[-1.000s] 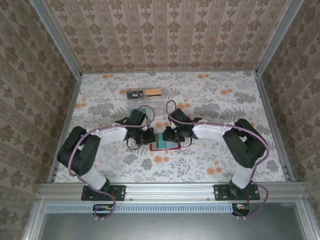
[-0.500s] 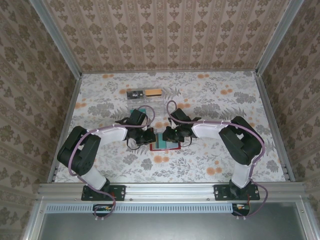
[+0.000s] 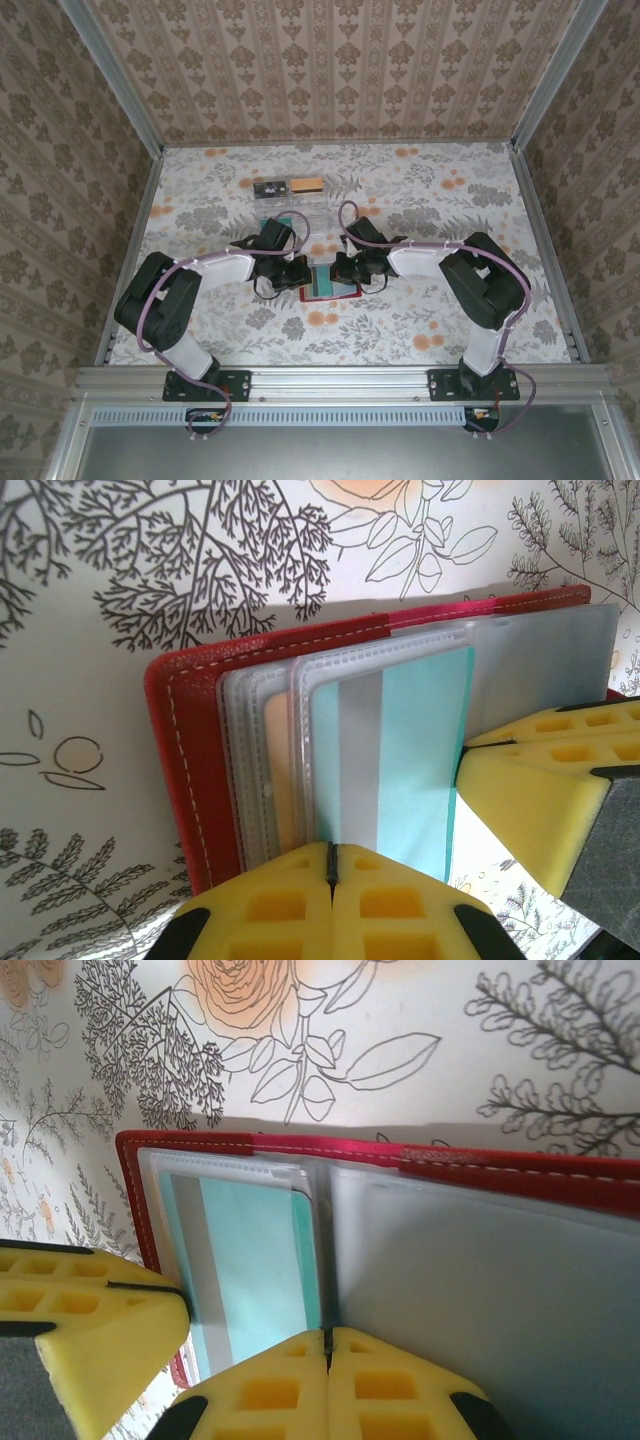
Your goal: Take the credit cards out of the card holder
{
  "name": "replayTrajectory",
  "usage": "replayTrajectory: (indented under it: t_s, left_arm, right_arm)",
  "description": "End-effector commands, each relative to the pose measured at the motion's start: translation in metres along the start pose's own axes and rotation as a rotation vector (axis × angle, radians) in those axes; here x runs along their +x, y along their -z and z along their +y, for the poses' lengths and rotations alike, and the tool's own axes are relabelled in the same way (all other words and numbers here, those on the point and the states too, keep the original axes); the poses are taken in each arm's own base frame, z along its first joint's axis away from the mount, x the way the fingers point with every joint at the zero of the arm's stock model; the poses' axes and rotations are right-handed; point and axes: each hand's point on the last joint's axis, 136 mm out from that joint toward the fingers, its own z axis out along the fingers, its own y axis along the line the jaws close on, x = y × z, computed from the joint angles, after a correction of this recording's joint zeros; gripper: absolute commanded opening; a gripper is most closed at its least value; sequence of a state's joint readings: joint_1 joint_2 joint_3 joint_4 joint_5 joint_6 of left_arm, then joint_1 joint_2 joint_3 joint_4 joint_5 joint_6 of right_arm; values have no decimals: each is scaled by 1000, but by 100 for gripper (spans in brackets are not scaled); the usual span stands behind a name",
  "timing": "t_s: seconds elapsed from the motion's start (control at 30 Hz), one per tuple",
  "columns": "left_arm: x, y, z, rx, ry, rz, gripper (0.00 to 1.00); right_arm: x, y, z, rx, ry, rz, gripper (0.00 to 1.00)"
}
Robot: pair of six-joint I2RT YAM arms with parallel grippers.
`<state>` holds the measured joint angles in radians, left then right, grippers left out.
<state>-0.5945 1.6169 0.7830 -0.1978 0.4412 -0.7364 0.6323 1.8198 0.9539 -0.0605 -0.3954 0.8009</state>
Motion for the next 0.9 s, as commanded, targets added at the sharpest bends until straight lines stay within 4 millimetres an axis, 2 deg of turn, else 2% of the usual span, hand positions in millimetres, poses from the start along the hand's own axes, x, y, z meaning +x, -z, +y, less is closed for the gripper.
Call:
replayTrajectory:
  t_s: [0.0,0.23,0.33,0.4,0.53,0.67,0.87]
  left_arm:
    - [25,-7,50,-176,71,72,0]
    - [25,-8,46,-160,66,75,0]
    - [23,-7,41,-138,57,68,0]
    - [20,-3,35,-125,50,56,0]
    - [13,10,23,-98,24,17,0]
    - [10,23,15,-88,1,-17,5]
    - [16,18,22,-95,8,4,8]
  right_arm:
    - [4,8,-12,22,-33,0,0]
    - [5,8,-10,2,-34,4,0]
    - [4,8,-3,-26,-28,1,9]
    - [2,9,2,-35,-19,-5,12]
    - [1,10,8,-47,-3,-8,12]
    - [2,10,13,-45,19,0,14]
    - [2,8,22,-56,47,3,16]
